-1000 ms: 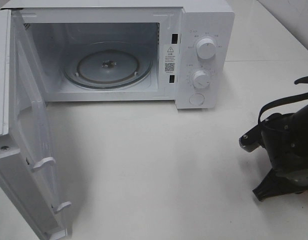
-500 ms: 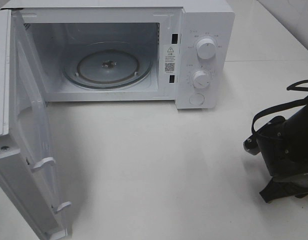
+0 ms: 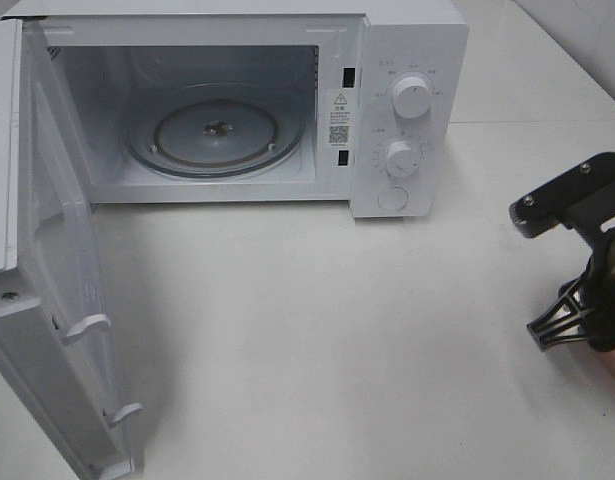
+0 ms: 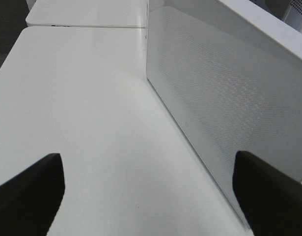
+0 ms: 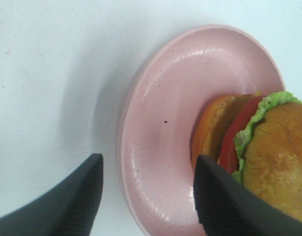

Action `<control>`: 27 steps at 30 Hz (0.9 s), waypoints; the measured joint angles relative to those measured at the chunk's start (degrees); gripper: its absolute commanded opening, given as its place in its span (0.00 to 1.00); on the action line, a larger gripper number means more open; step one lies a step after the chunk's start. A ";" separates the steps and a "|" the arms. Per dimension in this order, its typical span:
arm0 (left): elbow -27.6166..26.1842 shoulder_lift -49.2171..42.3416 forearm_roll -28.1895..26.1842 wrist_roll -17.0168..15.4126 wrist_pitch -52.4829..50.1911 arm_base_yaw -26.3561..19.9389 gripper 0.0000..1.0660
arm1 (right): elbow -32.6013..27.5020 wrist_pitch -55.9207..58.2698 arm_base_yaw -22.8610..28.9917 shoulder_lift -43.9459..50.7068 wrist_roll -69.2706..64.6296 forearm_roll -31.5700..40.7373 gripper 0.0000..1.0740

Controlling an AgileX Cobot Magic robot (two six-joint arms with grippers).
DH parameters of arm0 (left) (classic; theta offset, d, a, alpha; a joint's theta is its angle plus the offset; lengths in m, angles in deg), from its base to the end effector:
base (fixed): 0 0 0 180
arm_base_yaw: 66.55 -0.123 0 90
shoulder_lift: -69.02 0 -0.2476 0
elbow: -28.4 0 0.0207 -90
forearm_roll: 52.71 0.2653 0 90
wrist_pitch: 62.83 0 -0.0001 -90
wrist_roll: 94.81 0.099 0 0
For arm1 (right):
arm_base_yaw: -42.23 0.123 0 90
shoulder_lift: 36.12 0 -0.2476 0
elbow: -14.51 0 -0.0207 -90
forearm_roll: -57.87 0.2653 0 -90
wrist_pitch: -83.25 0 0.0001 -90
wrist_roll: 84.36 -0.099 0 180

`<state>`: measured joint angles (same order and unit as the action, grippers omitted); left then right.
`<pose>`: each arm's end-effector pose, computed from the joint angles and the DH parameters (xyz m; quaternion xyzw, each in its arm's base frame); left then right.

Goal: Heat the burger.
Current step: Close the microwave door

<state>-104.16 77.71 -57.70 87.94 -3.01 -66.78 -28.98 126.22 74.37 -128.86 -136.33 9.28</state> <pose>0.0528 -0.0072 0.2823 0.0200 0.8468 -0.0297 0.5307 0.2201 0.0785 0.1099 -0.1377 0.9493 -0.2055 0.1940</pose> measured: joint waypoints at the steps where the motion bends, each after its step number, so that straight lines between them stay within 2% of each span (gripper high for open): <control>1: 0.00 0.00 0.00 0.00 0.00 0.00 0.82 | 0.00 0.00 0.00 0.00 0.00 0.00 0.56; 2: 0.00 0.00 0.00 0.00 0.00 0.00 0.82 | 0.74 0.69 0.00 3.78 4.93 3.44 0.61; 4: 0.00 0.00 0.00 0.00 0.00 0.00 0.82 | 1.20 0.74 0.00 5.39 6.99 4.98 0.64; 5: 0.00 0.00 0.00 0.00 0.00 0.00 0.82 | 2.01 0.92 0.00 9.22 11.57 8.65 0.70; 6: 0.00 0.00 0.00 0.00 0.00 0.00 0.82 | 2.01 0.92 0.00 9.22 11.57 8.65 0.70; 8: 0.00 0.00 0.00 0.00 0.00 0.00 0.82 | 3.44 2.29 0.00 14.04 18.96 14.61 0.76; 11: 0.00 0.00 0.00 0.00 0.00 0.00 0.82 | 3.90 3.15 0.00 15.58 21.49 16.44 0.76; 13: 0.00 0.00 0.00 0.00 0.00 0.00 0.82 | 4.98 6.53 0.00 21.20 28.99 22.29 0.75; 19: 0.00 0.00 0.00 0.00 0.00 0.00 0.82 | 5.27 11.52 0.00 31.28 36.67 29.34 0.75; 27: 0.00 0.00 0.00 0.00 0.00 0.00 0.82 | 5.27 18.16 0.00 43.09 40.11 33.35 0.75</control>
<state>-104.16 77.71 -57.70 87.94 -3.01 -66.78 -23.71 144.38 74.37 -85.77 -96.22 42.63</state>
